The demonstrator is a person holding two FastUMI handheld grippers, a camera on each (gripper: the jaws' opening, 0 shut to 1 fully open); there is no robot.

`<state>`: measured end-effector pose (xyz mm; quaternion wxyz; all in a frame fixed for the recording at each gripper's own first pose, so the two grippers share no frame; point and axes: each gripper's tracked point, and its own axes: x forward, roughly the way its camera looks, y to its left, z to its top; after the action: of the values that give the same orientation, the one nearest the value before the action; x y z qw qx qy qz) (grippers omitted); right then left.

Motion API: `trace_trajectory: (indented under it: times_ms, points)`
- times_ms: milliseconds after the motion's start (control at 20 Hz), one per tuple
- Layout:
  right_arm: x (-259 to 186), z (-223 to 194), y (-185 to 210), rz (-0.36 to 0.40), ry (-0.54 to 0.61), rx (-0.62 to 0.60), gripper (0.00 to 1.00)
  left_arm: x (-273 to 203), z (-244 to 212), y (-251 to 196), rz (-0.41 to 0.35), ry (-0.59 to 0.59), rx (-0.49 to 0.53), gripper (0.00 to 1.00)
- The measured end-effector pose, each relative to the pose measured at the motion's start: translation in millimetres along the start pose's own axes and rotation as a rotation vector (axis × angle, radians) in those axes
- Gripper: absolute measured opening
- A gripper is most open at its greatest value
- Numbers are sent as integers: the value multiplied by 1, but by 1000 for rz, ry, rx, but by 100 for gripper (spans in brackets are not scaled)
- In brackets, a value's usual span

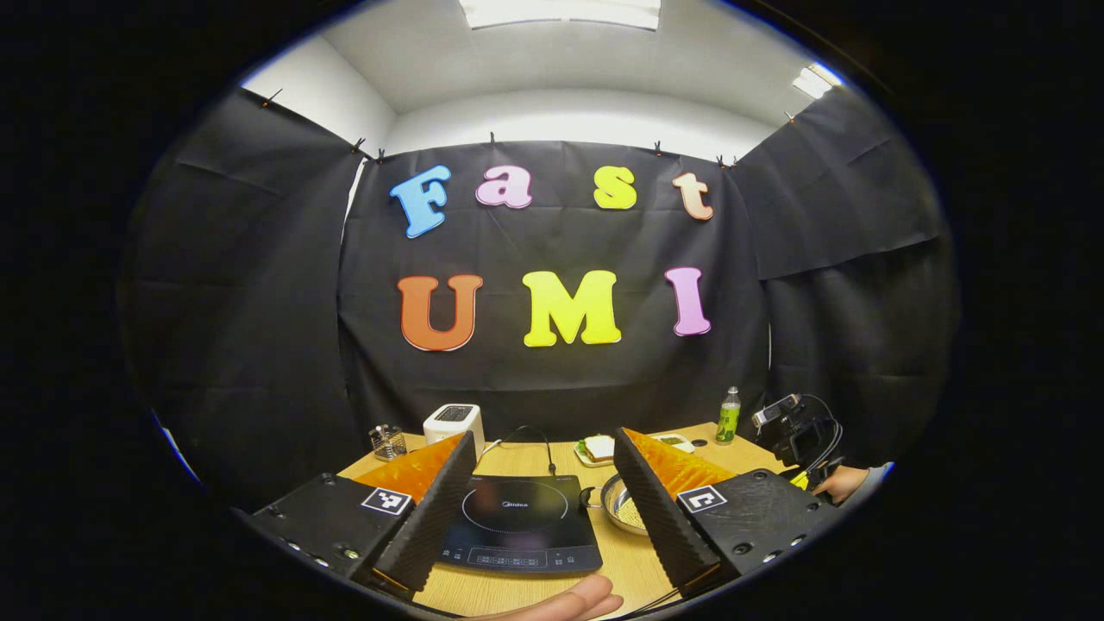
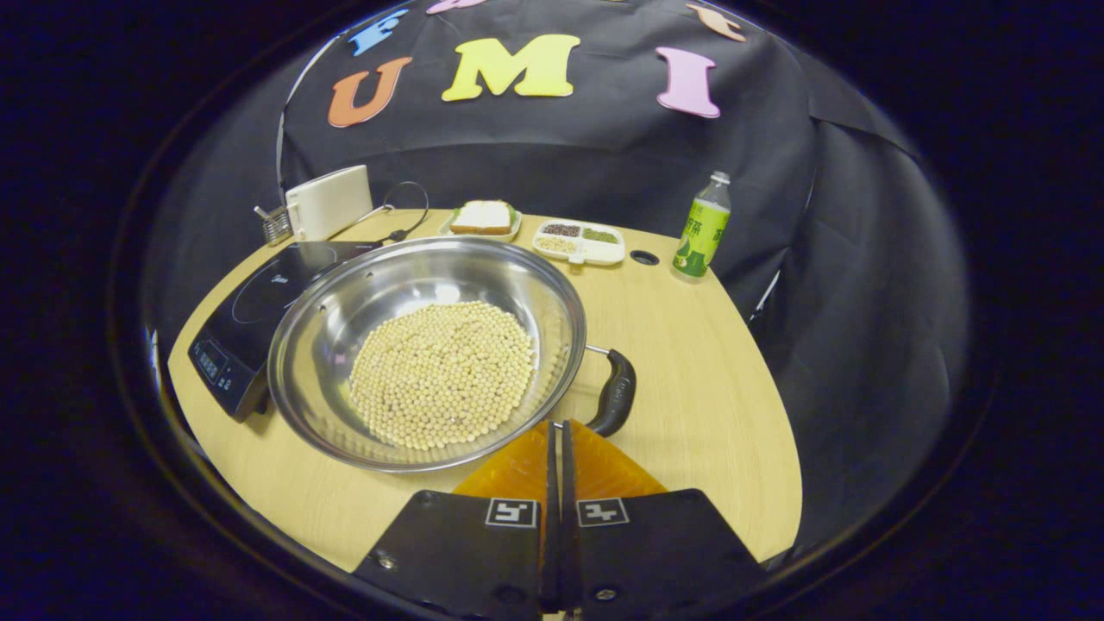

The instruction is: First push the handle of the pot to place it horizontally, then grasp the pot with both hands and set it on the induction cooktop.

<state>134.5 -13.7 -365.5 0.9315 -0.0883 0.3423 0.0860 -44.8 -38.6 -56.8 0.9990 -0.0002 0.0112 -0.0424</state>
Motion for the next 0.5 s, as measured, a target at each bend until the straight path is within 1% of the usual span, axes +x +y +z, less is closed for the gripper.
trace_trajectory:
  times_ms: [50, 200, 300, 400, 500]
  points:
    - [4, 3, -2, 0, -6, 3, 4, 4, -4, 0, 4, 11, -6, 96]
    - [15, 12, -6, -2, -19, 7, 4, 15, -16, -4, -6, 38, -12, 96]
    - [22, 17, -8, 3, -28, 15, 4, 24, -26, -3, 2, 54, -11, 96]
    - [24, 20, -10, 24, -43, 35, 4, 35, -38, -3, 9, 82, -18, 96]
    - [32, 27, -13, 48, -54, 64, 4, 44, -48, -7, -2, 111, -26, 96]
